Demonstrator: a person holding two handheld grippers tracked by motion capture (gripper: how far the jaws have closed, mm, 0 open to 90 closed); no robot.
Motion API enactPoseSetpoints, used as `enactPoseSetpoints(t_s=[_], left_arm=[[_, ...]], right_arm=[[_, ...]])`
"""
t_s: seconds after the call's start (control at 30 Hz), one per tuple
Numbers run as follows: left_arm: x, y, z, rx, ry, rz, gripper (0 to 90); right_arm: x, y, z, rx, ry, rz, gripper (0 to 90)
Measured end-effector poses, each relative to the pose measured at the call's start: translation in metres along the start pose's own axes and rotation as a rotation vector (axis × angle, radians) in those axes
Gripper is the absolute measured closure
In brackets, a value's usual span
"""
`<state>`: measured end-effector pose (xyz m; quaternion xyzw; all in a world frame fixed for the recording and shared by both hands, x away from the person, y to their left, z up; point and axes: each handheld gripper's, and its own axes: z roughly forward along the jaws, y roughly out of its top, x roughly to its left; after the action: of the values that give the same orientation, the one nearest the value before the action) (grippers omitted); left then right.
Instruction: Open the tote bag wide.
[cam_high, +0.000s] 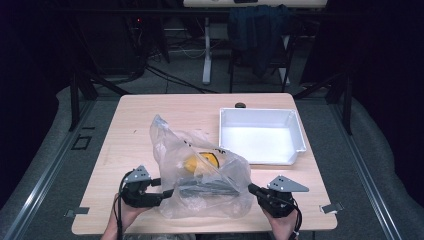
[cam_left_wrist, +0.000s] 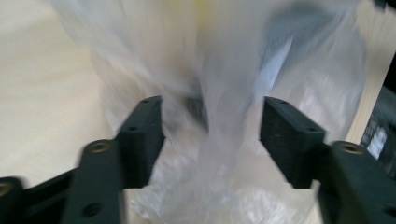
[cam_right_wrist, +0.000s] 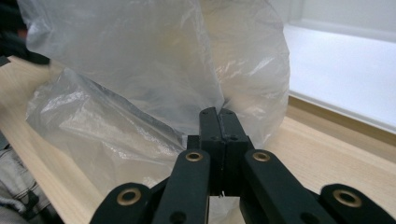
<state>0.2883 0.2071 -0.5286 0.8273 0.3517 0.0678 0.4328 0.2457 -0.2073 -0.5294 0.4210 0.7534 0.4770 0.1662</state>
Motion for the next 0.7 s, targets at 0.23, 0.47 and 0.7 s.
enactPoseSetpoints(t_s=[0.23,0.47,0.7], left_arm=[[-0.011,0.018,-0.007,-0.082,0.041,0.018,55.4],[-0.008,-0.005,0.024,0.000,0.053,-0.008,89.1],[-0.004,-0.018,0.021,0.039,0.001,-0.039,89.9]], right_arm=[[0.000,0.002,-0.002,0.012,0.016,-0.024,90.0],[-0.002,-0.001,-0.004,0.037,0.042,-0.011,90.0],[-0.017,-0.009,0.006,0.112,0.016,0.093,90.0]])
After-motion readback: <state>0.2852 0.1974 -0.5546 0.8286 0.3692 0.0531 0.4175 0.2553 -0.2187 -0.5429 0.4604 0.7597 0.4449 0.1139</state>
